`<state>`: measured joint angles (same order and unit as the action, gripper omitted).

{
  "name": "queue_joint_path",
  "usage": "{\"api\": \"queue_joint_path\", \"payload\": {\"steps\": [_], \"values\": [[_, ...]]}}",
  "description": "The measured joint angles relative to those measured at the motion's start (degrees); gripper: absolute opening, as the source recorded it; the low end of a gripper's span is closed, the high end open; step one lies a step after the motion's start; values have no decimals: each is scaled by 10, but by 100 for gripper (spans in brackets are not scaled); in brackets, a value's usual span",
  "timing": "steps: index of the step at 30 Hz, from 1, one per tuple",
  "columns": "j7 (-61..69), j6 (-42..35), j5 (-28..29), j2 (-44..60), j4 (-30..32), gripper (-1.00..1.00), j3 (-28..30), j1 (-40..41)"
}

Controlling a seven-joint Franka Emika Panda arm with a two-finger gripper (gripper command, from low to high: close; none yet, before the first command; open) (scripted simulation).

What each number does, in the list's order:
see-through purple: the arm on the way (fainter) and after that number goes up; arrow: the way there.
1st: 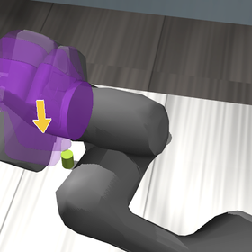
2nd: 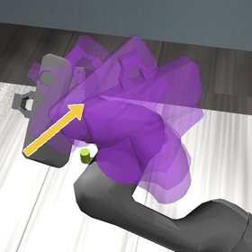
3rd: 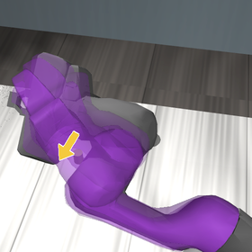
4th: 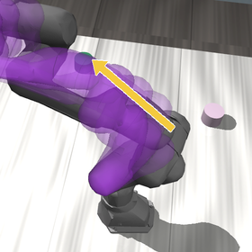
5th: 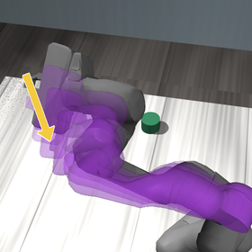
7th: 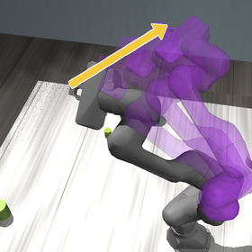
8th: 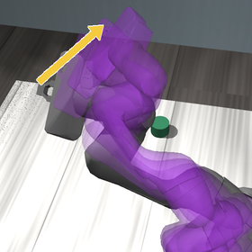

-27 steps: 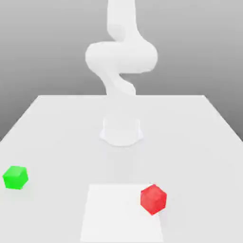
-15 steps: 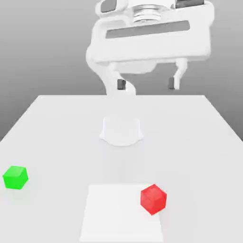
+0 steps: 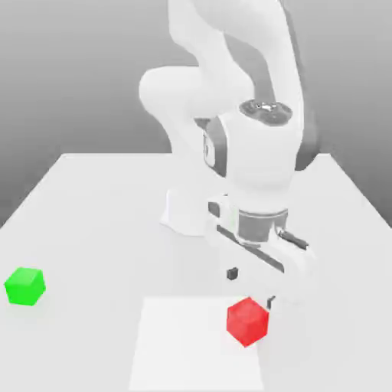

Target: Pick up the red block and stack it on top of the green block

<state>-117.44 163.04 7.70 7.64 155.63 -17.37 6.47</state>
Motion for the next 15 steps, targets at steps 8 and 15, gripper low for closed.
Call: {"api": "queue_joint_path", "payload": {"steps": [8,15], "values": [[-56,62,72,77,-12,-100,65,-49],[-1,7,-2,6,0,-100,21,-22]]}}
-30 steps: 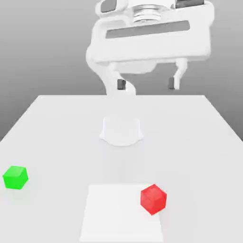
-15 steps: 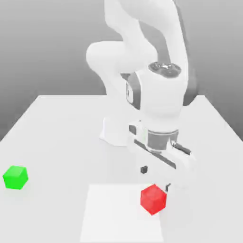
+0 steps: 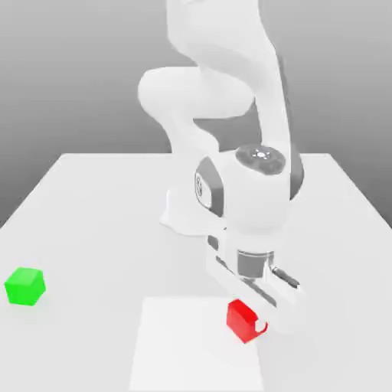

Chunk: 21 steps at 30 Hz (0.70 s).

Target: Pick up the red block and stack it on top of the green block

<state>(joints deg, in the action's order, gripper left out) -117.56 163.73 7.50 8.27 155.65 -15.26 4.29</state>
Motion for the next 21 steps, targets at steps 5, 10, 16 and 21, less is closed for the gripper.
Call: {"api": "queue_joint_path", "payload": {"steps": [5,10,16,21], "values": [[47,-54,-57,-58,3,-100,12,51],[61,-73,-64,-64,-12,-100,55,141],[77,-94,-69,-67,-29,-100,106,249],[91,-112,-73,-71,-44,-100,147,341]]}}
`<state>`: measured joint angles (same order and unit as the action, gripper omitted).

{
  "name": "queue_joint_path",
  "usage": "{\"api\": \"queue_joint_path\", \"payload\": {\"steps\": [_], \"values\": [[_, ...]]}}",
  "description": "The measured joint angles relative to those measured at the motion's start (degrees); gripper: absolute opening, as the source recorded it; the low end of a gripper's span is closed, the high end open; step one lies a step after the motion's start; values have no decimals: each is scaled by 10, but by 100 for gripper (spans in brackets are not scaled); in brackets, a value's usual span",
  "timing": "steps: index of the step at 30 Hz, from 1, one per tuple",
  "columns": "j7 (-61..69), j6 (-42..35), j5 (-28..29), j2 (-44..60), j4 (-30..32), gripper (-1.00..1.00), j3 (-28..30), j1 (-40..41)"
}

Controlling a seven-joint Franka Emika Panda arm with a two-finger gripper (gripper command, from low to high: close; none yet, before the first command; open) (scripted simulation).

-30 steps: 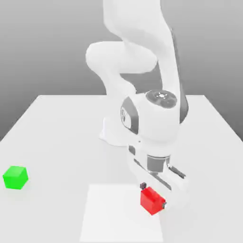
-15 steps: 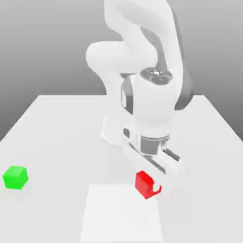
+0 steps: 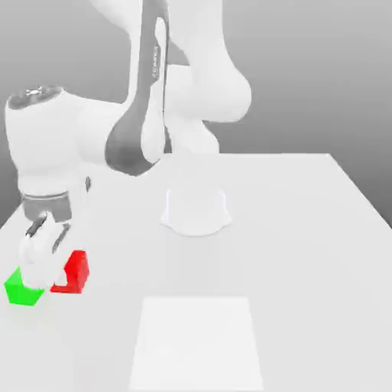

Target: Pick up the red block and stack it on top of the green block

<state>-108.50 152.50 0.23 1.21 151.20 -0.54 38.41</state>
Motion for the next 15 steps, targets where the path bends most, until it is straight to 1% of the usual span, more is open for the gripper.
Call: {"api": "queue_joint_path", "payload": {"steps": [4,5,9,10,15], "values": [[10,-15,-3,-3,-12,-100,33,74],[13,-9,-4,5,-14,-100,36,91],[19,57,-12,76,-19,-100,29,91],[20,76,-14,95,-20,100,28,91],[20,76,-14,95,-20,100,28,91]]}}
